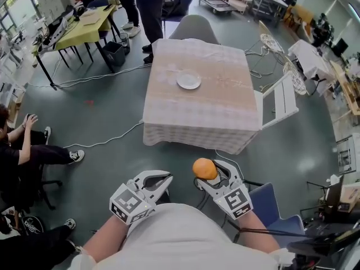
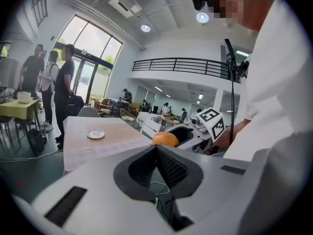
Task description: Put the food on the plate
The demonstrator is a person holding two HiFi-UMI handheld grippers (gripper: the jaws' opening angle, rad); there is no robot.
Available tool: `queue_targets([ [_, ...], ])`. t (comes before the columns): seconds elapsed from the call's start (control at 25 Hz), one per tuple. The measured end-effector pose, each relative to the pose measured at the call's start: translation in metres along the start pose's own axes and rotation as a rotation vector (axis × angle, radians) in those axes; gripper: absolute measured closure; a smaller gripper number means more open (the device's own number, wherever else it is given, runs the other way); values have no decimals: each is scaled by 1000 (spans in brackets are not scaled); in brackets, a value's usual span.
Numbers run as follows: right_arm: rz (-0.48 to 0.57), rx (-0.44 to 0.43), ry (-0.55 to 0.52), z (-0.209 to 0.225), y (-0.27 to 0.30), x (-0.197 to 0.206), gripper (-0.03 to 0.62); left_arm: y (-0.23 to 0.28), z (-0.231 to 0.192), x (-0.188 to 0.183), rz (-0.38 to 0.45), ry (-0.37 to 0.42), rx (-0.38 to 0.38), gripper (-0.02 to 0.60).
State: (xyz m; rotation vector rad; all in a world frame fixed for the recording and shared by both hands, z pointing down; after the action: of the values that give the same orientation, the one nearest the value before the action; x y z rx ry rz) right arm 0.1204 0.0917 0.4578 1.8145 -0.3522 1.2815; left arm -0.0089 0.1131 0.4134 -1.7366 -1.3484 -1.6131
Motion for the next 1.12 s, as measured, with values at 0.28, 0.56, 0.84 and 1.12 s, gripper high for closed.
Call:
queue_targets([
  [0.28,-23,135,7,61,59,-41,267,10,-84,-38,12,59,105,572],
  [0.56,-82,138,-8,109,121,-51,267,5,-142,-45,37,-21,87,572],
  [0.84,-107,90,-52,185,206,-50,267,5,-201,-55,54,-59,-59,572],
  [1.12,-133,-11,-121,271,293,-42,267,31,-258,-89,100,-132,-242,572],
])
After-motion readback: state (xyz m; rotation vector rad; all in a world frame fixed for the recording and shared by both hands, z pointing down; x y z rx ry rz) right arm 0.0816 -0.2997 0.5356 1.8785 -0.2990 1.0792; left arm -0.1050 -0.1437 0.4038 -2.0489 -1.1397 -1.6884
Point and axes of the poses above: the fingertips, and each gripper's own axes: y forward along the fingers, z to its right, x out of its underside, the point moved 2 cm from there along -y, backward along the fingers, and after that the axes turned 3 degrees about x, right-handed, at the moved point
